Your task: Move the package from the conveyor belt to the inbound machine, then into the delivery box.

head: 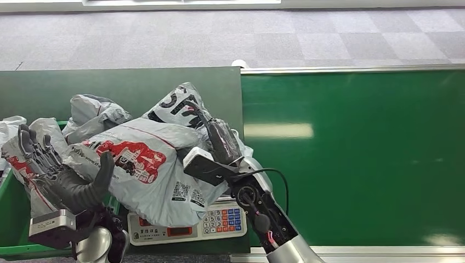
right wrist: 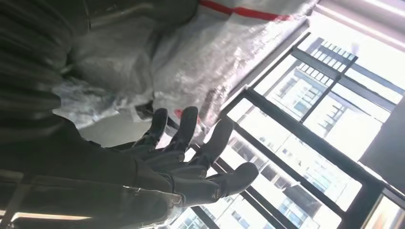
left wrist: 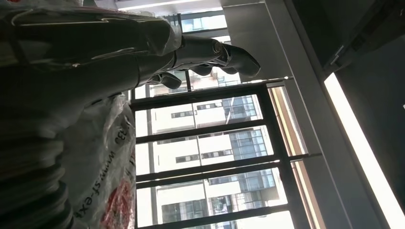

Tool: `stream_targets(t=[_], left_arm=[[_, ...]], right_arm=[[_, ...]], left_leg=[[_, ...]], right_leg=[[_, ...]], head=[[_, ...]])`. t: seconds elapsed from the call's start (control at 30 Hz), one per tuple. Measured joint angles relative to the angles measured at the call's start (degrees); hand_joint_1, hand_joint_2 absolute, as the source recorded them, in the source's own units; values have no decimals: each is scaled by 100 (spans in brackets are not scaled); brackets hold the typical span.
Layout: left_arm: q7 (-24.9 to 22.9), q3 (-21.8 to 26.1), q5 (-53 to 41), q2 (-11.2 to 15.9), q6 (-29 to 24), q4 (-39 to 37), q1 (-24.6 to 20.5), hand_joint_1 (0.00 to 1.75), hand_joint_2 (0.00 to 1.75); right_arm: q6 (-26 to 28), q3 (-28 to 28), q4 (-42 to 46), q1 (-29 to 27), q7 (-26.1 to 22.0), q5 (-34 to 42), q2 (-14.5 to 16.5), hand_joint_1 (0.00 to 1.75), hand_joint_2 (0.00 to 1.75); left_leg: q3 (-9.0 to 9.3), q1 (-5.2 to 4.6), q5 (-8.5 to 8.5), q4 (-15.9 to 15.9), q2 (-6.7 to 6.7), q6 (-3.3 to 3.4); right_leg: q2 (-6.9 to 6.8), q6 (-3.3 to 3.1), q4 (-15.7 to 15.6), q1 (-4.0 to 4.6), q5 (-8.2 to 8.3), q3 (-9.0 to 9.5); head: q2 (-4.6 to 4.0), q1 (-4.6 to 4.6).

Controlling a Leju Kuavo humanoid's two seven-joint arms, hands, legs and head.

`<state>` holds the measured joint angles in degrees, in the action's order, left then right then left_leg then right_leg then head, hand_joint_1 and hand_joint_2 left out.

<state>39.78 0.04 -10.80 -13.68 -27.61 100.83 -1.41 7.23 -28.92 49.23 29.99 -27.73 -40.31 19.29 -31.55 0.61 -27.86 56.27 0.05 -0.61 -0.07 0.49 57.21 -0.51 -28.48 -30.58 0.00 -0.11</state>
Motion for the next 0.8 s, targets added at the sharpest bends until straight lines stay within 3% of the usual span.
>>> stream_targets(t=[0.27,0.63,0.8], left_arm=[[-21,12,-48,-5,204,-31,-2,0,175],[-225,-96,-413,-23,520,-175,-2,0,175],[-656,-272,-1028,19,922,-283,1,0,175]], right_arm=[[-245,219,683,-262,-330,924,-34,0,175],[-287,489,1445,-625,-421,1306,-121,0,175],[156,562,1861,-847,-481,1363,-157,0,175]], left_leg=[[0,0,0,0,0,0],[0,0,0,1,2,0],[-1,-1,0,1,0,0]], right_leg=[[0,0,-1,0,0,-1],[2,0,-1,0,0,-2],[-1,0,-2,-1,0,-5]], head=[[0,-1],[0,0],[0,0]])
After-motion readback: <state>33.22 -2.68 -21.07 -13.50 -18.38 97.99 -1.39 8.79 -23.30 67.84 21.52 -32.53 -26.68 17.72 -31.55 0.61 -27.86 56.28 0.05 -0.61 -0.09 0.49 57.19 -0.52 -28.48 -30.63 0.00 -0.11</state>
